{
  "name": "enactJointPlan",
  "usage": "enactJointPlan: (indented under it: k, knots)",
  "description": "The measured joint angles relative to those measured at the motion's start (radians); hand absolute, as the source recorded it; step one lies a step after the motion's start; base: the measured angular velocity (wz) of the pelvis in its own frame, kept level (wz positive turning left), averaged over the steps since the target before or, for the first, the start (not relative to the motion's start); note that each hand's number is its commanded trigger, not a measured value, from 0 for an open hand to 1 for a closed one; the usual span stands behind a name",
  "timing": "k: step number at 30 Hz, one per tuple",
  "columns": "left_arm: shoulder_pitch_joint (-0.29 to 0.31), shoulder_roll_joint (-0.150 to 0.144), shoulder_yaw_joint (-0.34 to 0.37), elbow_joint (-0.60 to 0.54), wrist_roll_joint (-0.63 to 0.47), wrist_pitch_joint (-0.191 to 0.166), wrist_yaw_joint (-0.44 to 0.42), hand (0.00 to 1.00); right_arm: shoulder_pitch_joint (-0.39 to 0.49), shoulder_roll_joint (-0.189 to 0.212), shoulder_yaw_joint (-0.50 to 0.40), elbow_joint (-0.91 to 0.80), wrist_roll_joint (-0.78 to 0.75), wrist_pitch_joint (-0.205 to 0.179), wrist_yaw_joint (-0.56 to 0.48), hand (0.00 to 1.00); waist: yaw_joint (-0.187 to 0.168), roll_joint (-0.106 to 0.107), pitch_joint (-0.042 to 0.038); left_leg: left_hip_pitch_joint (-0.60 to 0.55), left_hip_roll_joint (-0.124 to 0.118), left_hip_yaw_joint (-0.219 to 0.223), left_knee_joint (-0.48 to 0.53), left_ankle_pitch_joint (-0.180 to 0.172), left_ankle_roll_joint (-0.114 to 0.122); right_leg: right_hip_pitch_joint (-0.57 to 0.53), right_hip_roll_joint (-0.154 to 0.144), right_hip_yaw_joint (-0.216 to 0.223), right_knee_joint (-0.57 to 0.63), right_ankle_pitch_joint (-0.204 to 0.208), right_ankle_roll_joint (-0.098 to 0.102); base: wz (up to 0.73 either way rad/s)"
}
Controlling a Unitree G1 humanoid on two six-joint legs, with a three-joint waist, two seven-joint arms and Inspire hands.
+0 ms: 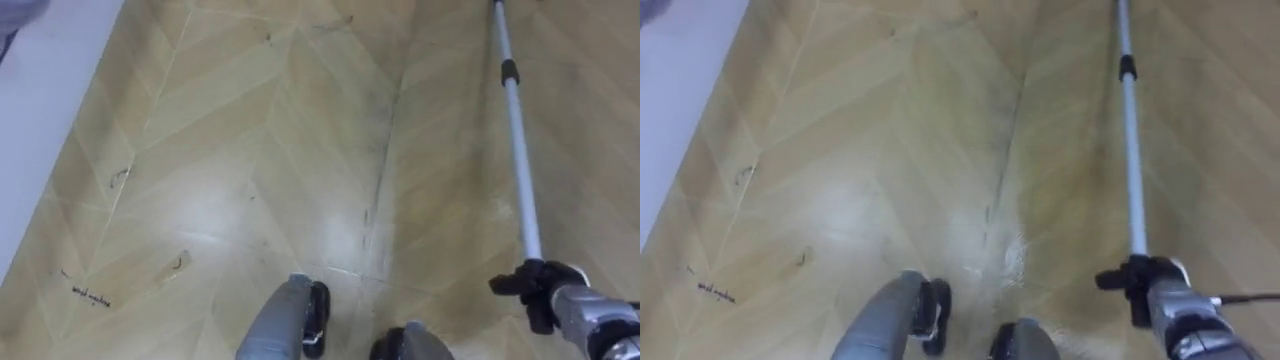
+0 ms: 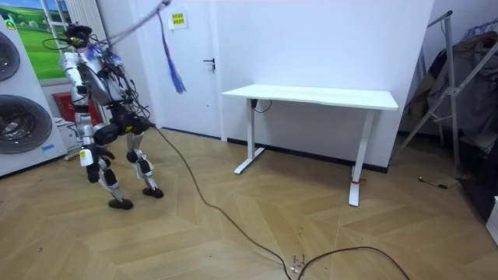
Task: Mop floor
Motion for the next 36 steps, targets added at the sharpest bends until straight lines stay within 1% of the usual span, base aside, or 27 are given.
enactJointPlan:
  k: [2,3,4,5,6,7,8,9,10,11,12,13,14,15,16,17,19,20,22,24,25,28,30,33,34,35,36]
  knots:
    - [-0.003,-0.016,0.018,-0.004,0.037,-0.002,-0.010,0.00,0.102,0.000,0.011,0.043,0.020,-0.006,0.024,1.00,0.002,0.011,-0.0014,0.057,-0.007,0.024,-0.007,-0.044,0.027,0.052,-0.019,-0.003,-0.007,0.007,0.023,0.00]
    - [-0.003,-0.021,0.022,-0.004,0.039,-0.005,-0.010,0.00,0.131,-0.001,0.018,0.050,0.019,-0.008,0.023,1.00,0.000,0.014,-0.0040,0.068,-0.012,0.032,-0.007,-0.054,0.032,0.053,-0.027,-0.002,0.010,0.014,0.036,-0.11]
    - [-0.004,-0.034,0.034,-0.005,0.048,-0.008,-0.013,0.00,0.191,-0.005,0.025,0.056,0.006,-0.010,0.014,1.00,-0.008,0.033,-0.0136,0.082,-0.017,0.038,0.003,-0.078,0.041,0.058,-0.035,-0.002,0.047,0.032,0.063,-0.04]
    - [-0.008,-0.040,0.044,-0.004,0.051,-0.013,-0.019,0.00,0.249,0.000,0.027,0.059,-0.002,-0.010,-0.001,1.00,-0.029,0.051,-0.0174,0.099,-0.030,0.040,0.014,-0.102,0.050,0.052,-0.046,-0.002,0.099,0.056,0.079,0.00]
    - [-0.011,-0.042,0.049,-0.004,0.058,-0.015,-0.022,0.00,0.268,0.007,0.027,0.065,-0.003,-0.009,-0.007,1.00,-0.039,0.058,-0.0167,0.108,-0.032,0.044,0.016,-0.112,0.055,0.044,-0.052,0.001,0.130,0.076,0.082,0.00]
    - [-0.012,-0.041,0.053,-0.004,0.056,-0.023,-0.025,0.00,0.297,0.014,0.028,0.072,-0.005,0.002,-0.019,1.00,-0.049,0.068,-0.0179,0.130,-0.043,0.044,0.013,-0.132,0.058,0.017,-0.056,0.017,0.194,0.134,0.086,-0.21]
    - [-0.018,-0.045,0.053,0.004,0.057,-0.024,-0.025,0.00,0.325,0.036,0.027,0.072,-0.004,0.016,-0.031,1.00,-0.060,0.083,-0.0138,0.158,-0.045,0.035,0.011,-0.151,0.060,-0.013,-0.042,0.039,0.248,0.182,0.092,-0.26]
    - [-0.021,-0.047,0.056,0.009,0.058,-0.024,-0.024,0.00,0.336,0.052,0.027,0.071,-0.005,0.020,-0.039,1.00,-0.065,0.090,-0.0143,0.172,-0.044,0.031,0.007,-0.155,0.062,-0.023,-0.035,0.045,0.243,0.176,0.093,-0.28]
    - [-0.028,-0.051,0.066,0.017,0.056,-0.028,-0.021,0.00,0.351,0.088,0.025,0.071,-0.005,0.021,-0.050,1.00,-0.076,0.091,-0.0128,0.198,-0.046,0.034,-0.011,-0.158,0.063,-0.056,-0.033,0.046,0.200,0.161,0.095,-0.16]
    - [-0.028,-0.055,0.072,0.019,0.056,-0.029,-0.014,0.00,0.353,0.119,0.024,0.071,-0.006,0.021,-0.056,1.00,-0.094,0.088,-0.0098,0.218,-0.047,0.034,-0.030,-0.159,0.064,-0.083,-0.027,0.041,0.106,0.162,0.095,-0.09]
    - [-0.028,-0.056,0.070,0.020,0.058,-0.028,-0.012,0.00,0.352,0.131,0.022,0.070,-0.006,0.021,-0.056,1.00,-0.103,0.094,-0.0115,0.230,-0.047,0.034,-0.038,-0.159,0.064,-0.087,-0.025,0.039,0.041,0.164,0.092,0.00]
    - [-0.028,-0.058,0.068,0.023,0.059,-0.028,-0.008,0.00,0.347,0.150,0.016,0.071,-0.007,0.026,-0.054,1.00,-0.113,0.089,-0.0084,0.251,-0.049,0.035,-0.048,-0.161,0.061,-0.084,-0.020,0.035,-0.083,0.191,0.080,0.09]
    - [-0.030,-0.066,0.070,0.038,0.058,-0.027,-0.005,0.00,0.339,0.158,0.008,0.070,-0.013,0.035,-0.052,1.00,-0.118,0.082,-0.0023,0.279,-0.053,0.032,-0.058,-0.170,0.054,-0.075,-0.015,0.028,-0.144,0.261,0.061,0.06]
    - [-0.030,-0.072,0.070,0.047,0.058,-0.027,-0.004,0.00,0.334,0.157,0.004,0.070,-0.016,0.043,-0.050,1.00,-0.115,0.080,-0.0016,0.294,-0.052,0.029,-0.065,-0.172,0.050,-0.065,-0.014,0.021,-0.154,0.271,0.051,0.00]
    - [-0.029,-0.080,0.069,0.057,0.058,-0.020,-0.006,0.00,0.303,0.153,-0.015,0.068,-0.037,0.066,-0.048,1.00,-0.106,0.076,-0.0025,0.321,-0.049,0.029,-0.082,-0.177,0.041,-0.043,-0.020,0.002,-0.166,0.267,0.038,-0.13]
    - [-0.030,-0.079,0.070,0.058,0.055,-0.012,-0.005,0.00,0.271,0.147,-0.021,0.065,-0.044,0.085,-0.044,1.00,-0.095,0.065,0.0016,0.338,-0.044,0.028,-0.086,-0.183,0.031,-0.027,-0.021,-0.015,-0.166,0.259,0.025,-0.14]
    - [-0.031,-0.074,0.079,0.058,0.039,-0.010,-0.001,0.00,0.213,0.125,-0.020,0.065,-0.044,0.105,-0.031,1.00,-0.086,0.049,-0.0025,0.357,-0.040,0.022,-0.087,-0.189,0.019,-0.010,-0.024,-0.019,-0.158,0.241,0.011,0.04]
    - [-0.032,-0.071,0.087,0.056,0.018,-0.010,0.000,0.00,0.164,0.106,-0.020,0.066,-0.046,0.109,-0.021,1.00,-0.081,0.037,0.0025,0.370,-0.035,0.021,-0.084,-0.192,0.012,0.003,-0.022,-0.023,-0.154,0.232,0.004,0.07]
    - [-0.034,-0.068,0.090,0.052,0.017,-0.010,0.002,0.00,0.092,0.077,-0.017,0.065,-0.041,0.103,-0.003,1.00,-0.063,0.027,0.0078,0.372,-0.021,0.013,-0.056,-0.193,0.004,0.019,-0.011,-0.032,-0.152,0.225,-0.007,0.02]
    - [-0.041,-0.068,0.091,0.052,0.026,-0.010,0.008,0.00,0.030,0.058,-0.018,0.063,-0.045,0.090,0.012,1.00,-0.044,0.011,0.0070,0.377,-0.019,0.006,-0.063,-0.191,-0.001,0.025,-0.006,-0.037,-0.158,0.225,-0.012,0.09]
    - [-0.044,-0.068,0.090,0.051,0.026,-0.010,0.010,0.00,-0.001,0.048,-0.023,0.063,-0.047,0.082,0.024,1.00,-0.037,0.004,0.0091,0.387,-0.019,0.004,-0.076,-0.189,-0.008,0.035,-0.003,-0.044,-0.170,0.231,-0.018,0.14]
    - [-0.049,-0.069,0.089,0.057,0.038,0.000,0.016,0.00,-0.047,0.050,-0.036,0.057,-0.063,0.057,0.060,1.00,-0.034,0.003,0.0092,0.446,-0.012,-0.011,-0.146,-0.169,-0.023,0.101,0.002,-0.062,-0.236,0.251,-0.018,0.18]
    - [-0.054,-0.068,0.090,0.076,0.037,0.001,0.015,0.00,-0.043,0.056,-0.043,0.059,-0.064,0.053,0.080,1.00,-0.031,0.002,0.0086,0.499,-0.012,-0.018,-0.205,-0.148,-0.028,0.155,0.005,-0.069,-0.291,0.271,-0.020,0.04]
    - [-0.074,-0.067,0.102,0.117,0.080,0.001,0.016,0.00,0.047,0.069,-0.040,0.059,-0.065,0.037,0.098,1.00,-0.033,-0.001,0.0068,0.613,-0.006,-0.024,-0.328,-0.106,-0.036,0.276,0.020,-0.087,-0.416,0.309,-0.022,0.05]
    - [-0.073,-0.067,0.116,0.129,0.090,-0.001,0.018,0.00,0.093,0.077,-0.031,0.060,-0.061,0.029,0.101,1.00,-0.036,-0.005,0.0043,0.670,-0.005,-0.024,-0.392,-0.085,-0.039,0.333,0.030,-0.089,-0.476,0.329,-0.022,-0.04]
    - [-0.071,-0.067,0.130,0.133,0.101,-0.001,0.018,0.00,0.148,0.081,-0.022,0.060,-0.065,0.018,0.108,1.00,-0.038,-0.004,-0.0013,0.723,-0.004,-0.023,-0.458,-0.064,-0.043,0.391,0.042,-0.086,-0.541,0.349,-0.023,-0.06]
    - [-0.071,-0.067,0.134,0.134,0.108,-0.001,0.019,0.00,0.170,0.082,-0.019,0.058,-0.071,0.016,0.108,1.00,-0.038,-0.005,-0.0055,0.749,-0.004,-0.023,-0.487,-0.056,-0.045,0.416,0.047,-0.084,-0.568,0.357,-0.021,-0.05]
